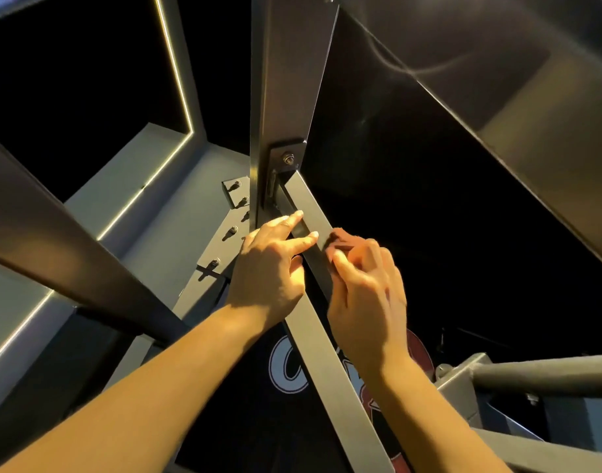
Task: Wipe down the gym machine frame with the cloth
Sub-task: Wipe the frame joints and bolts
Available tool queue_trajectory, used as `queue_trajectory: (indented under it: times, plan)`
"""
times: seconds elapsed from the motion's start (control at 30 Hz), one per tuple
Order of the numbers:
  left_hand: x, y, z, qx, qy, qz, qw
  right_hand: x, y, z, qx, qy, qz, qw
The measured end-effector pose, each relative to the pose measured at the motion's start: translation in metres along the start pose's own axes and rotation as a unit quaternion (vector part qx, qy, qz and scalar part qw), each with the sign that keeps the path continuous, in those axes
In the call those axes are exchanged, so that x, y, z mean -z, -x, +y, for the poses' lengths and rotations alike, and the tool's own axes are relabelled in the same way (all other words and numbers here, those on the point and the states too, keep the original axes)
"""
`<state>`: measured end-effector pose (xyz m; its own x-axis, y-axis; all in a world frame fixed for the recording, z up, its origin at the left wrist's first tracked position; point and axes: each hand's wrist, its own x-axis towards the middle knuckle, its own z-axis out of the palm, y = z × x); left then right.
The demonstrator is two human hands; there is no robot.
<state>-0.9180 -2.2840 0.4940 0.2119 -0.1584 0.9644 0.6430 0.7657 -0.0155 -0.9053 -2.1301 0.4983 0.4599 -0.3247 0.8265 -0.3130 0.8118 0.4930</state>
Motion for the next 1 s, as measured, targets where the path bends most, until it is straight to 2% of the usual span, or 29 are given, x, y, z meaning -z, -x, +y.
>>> queue_trajectory:
  times: [0.07, 0.17, 0.27, 0.33, 0.43, 0.6, 0.73, 0.87, 1.0]
  plan:
    - [-0.001, -0.002, 0.001, 0.018, 0.021, 0.014, 1.000, -0.009, -0.021, -0.003, -0.015, -0.010, -0.001, 1.000]
    - [-0.001, -0.006, 0.003, 0.056, 0.034, 0.034, 0.997, 0.004, 0.004, 0.004, 0.001, -0.007, 0.003, 1.000]
    - [0.001, -0.010, 0.006, 0.071, 0.036, 0.015, 0.997, 0.020, 0.035, 0.011, 0.010, 0.006, 0.003, 1.000]
    - [0.003, -0.010, 0.008, 0.085, 0.075, 0.005, 0.994, 0.013, 0.026, 0.011, 0.008, 0.002, 0.011, 1.000]
    - [0.010, -0.012, 0.007, 0.141, 0.154, 0.026, 0.978, -0.009, -0.016, 0.002, 0.009, -0.018, -0.002, 1.000]
    - [0.021, -0.019, 0.007, 0.242, 0.192, 0.039, 0.950, -0.056, -0.098, -0.020, -0.015, -0.036, -0.026, 0.999]
    - [0.031, -0.027, 0.008, 0.326, 0.239, 0.075, 0.911, -0.074, -0.105, -0.007, 0.010, -0.078, -0.051, 0.996]
    - [0.032, -0.027, 0.012, 0.342, 0.271, 0.077, 0.897, -0.060, -0.086, 0.006, 0.042, -0.110, -0.086, 0.989]
    - [0.035, -0.019, 0.015, 0.331, 0.254, 0.052, 0.907, -0.027, -0.069, 0.005, 0.095, -0.086, -0.104, 0.986]
